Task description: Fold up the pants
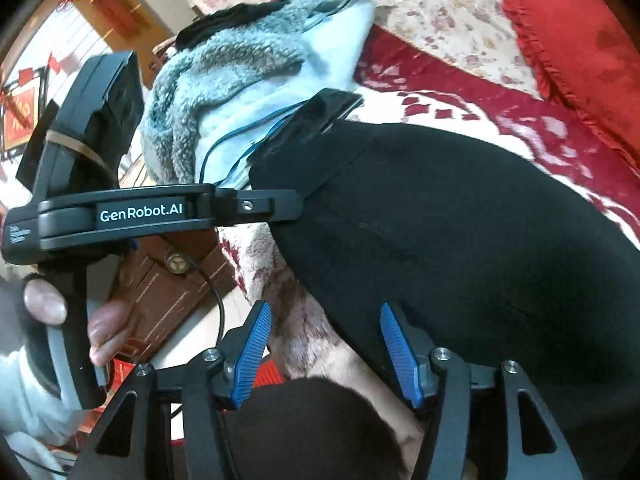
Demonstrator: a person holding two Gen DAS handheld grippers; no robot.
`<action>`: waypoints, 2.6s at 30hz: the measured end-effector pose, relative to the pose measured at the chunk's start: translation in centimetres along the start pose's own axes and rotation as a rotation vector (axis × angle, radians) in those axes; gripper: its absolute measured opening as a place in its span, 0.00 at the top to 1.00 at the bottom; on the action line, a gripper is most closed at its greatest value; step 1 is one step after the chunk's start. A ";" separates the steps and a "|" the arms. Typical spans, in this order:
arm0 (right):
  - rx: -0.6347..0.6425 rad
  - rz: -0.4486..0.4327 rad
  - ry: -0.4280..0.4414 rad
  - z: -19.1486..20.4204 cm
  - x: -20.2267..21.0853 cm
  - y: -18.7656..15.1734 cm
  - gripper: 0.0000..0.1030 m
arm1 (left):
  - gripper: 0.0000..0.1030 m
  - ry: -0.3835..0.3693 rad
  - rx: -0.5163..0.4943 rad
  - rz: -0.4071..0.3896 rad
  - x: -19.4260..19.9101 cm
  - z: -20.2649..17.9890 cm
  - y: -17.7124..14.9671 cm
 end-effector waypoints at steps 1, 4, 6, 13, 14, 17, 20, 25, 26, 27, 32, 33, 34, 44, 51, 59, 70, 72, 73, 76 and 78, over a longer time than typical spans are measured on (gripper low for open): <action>0.006 -0.010 -0.020 -0.2 0.7 0.0 0.46 | 0.69 0.017 -0.023 -0.023 0.5 -0.4 0.2; 0.003 -0.064 -0.088 -1.3 3.8 0.0 0.47 | 0.54 0.031 -0.053 -0.074 1.7 -1.2 0.6; -0.036 -0.107 -0.126 -2.8 6.6 -0.4 0.47 | 0.49 0.019 -0.058 -0.103 2.4 -1.7 0.8; -0.243 -0.235 -0.380 -10.8 17.1 -3.4 0.47 | 0.34 -0.037 -0.108 -0.137 2.6 -5.4 0.7; -0.283 -0.256 -0.405 -12.0 18.3 -3.8 0.47 | 0.34 -0.047 -0.127 -0.118 1.9 -6.3 0.5; -0.457 -0.329 -0.504 -16.6 22.1 -5.5 0.47 | 0.34 -0.071 -0.182 -0.050 -0.5 -8.6 -0.4; -0.538 -0.381 -0.541 -19.4 24.2 -6.4 0.47 | 0.34 -0.099 -0.222 0.010 -2.4 -10.6 -1.3; -0.687 -0.437 -0.552 -24.2 25.3 -6.9 0.47 | 0.34 -0.097 -0.264 0.044 -3.7 -12.7 -1.9; -0.754 -0.439 -0.535 -25.5 25.2 -7.1 0.47 | 0.34 -0.098 -0.264 0.048 -3.8 -12.8 -1.9; -0.796 -0.450 -0.508 -26.1 25.0 -7.3 0.47 | 0.34 -0.098 -0.264 0.051 -3.9 -12.9 -2.0; -0.751 -0.484 -0.455 -26.2 24.4 -6.5 0.87 | 0.34 -0.085 -0.253 0.056 -3.5 -12.6 -2.0; -0.717 -0.476 -0.469 -25.6 24.5 -6.3 0.94 | 0.34 -0.085 -0.250 0.056 -3.5 -12.5 -2.0; -0.677 -0.470 -0.482 -24.7 24.8 -6.2 0.95 | 0.34 -0.088 -0.243 0.055 -3.2 -12.3 -1.9; -0.593 -0.462 -0.500 -16.6 32.6 -10.9 0.95 | 0.34 -0.119 -0.217 0.056 -2.3 -12.4 -2.2; -0.748 -0.408 -0.489 -19.0 30.8 -16.4 0.82 | 0.34 -0.136 -0.280 0.060 -1.6 -14.1 -3.1; -0.670 -0.373 -0.647 -20.0 33.7 -16.3 0.70 | 0.34 -0.137 -0.295 0.074 -2.0 -15.3 -3.7; -0.588 -0.348 -0.890 -19.9 36.1 -17.1 0.86 | 0.34 -0.153 -0.342 0.100 -2.7 -17.2 -5.5; -0.577 -0.361 -0.908 -19.2 37.0 -16.6 0.84 | 0.34 -0.147 -0.356 0.091 -2.6 -17.5 -5.6; -0.568 -0.376 -0.890 -18.7 37.3 -16.1 0.84 | 0.34 -0.145 -0.360 0.086 -2.6 -17.6 -5.7; -0.511 -0.397 -0.811 -17.1 36.5 -14.0 0.84 | 0.34 -0.141 -0.357 0.084 -2.7 -17.8 -5.7; -0.472 -0.385 -0.732 -16.2 34.6 -12.4 0.84 | 0.34 -0.131 -0.356 0.086 -3.0 -18.0 -5.6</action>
Point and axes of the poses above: each gripper's, at about its wrist camera, not at the fingertips, and x roughly against the way its jaws point, z to its left, y to its top, the point moved 1 cm from there along -x, roughly the way its jaws point, and after that the axes turned 15 degrees about -z, right-handed, at the moved point
